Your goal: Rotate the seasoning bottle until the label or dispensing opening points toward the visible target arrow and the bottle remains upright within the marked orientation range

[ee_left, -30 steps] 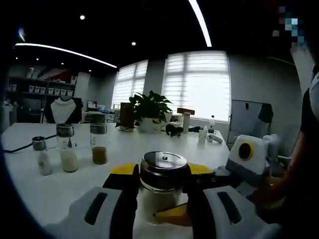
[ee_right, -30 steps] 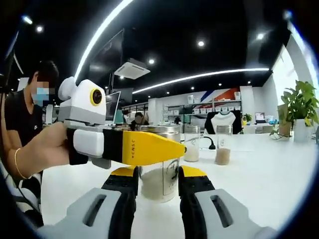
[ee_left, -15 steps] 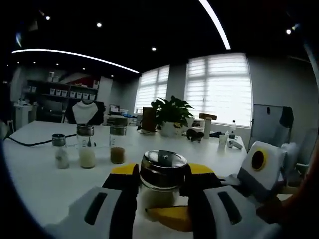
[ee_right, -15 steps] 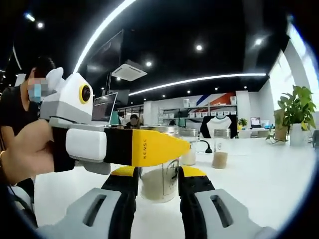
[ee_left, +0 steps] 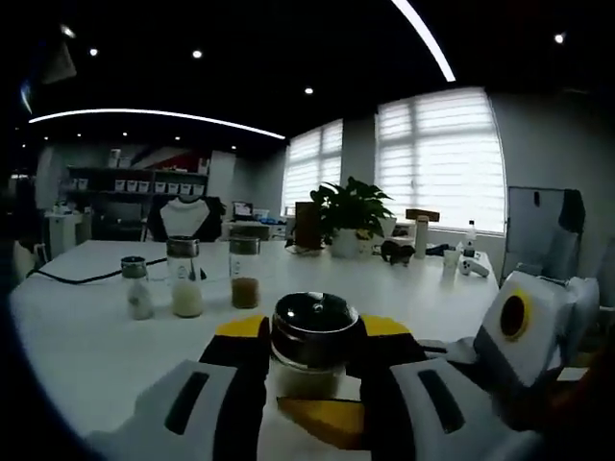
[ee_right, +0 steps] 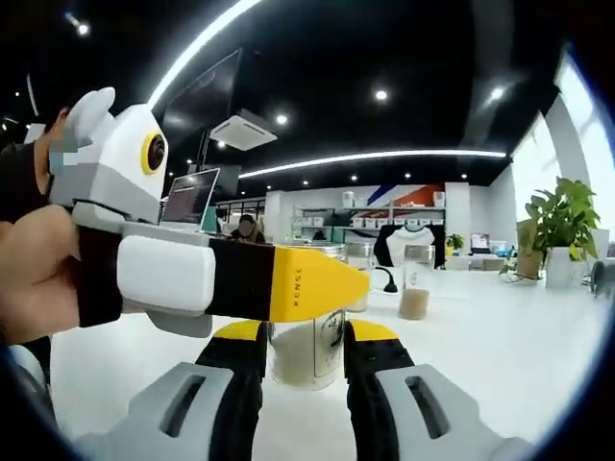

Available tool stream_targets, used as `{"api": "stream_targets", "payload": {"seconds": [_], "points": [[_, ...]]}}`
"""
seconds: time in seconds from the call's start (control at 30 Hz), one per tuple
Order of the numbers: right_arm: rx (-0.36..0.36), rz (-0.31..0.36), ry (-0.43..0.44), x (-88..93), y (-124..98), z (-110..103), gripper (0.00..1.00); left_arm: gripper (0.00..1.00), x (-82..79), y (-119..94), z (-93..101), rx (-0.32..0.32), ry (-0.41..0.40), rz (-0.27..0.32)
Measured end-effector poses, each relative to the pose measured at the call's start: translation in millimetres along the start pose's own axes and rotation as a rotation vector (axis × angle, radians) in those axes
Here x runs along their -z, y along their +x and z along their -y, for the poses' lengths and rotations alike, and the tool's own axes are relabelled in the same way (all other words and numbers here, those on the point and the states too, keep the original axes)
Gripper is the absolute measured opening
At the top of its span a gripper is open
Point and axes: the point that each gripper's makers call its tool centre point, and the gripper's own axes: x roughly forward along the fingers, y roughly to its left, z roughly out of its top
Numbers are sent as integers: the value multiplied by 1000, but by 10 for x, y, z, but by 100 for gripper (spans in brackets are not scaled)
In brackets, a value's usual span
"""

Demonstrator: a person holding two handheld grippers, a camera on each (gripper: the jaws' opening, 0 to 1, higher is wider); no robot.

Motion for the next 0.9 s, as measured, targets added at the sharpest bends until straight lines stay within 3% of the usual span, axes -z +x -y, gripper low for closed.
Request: {"api": "stream_targets", "payload": {"seconds": [0.2, 0.23, 0.5, 0.73, 0.9], "points": [[-8, -8, 14, 13, 13, 6, 29, 37, -9, 5, -32, 8, 3, 14], [-5, -9, 14, 11, 11, 19, 29, 37, -5, 19, 19, 68, 37, -1], [-24, 2, 17, -28, 0, 48, 29, 36, -30, 42, 56, 139, 92, -18], [-101, -13, 52, -23, -18, 21, 30, 36, 22, 5, 136, 283, 142, -59], [-126, -2, 62, -101, -24, 31, 31, 36, -72, -16, 219, 369, 159, -41]]}}
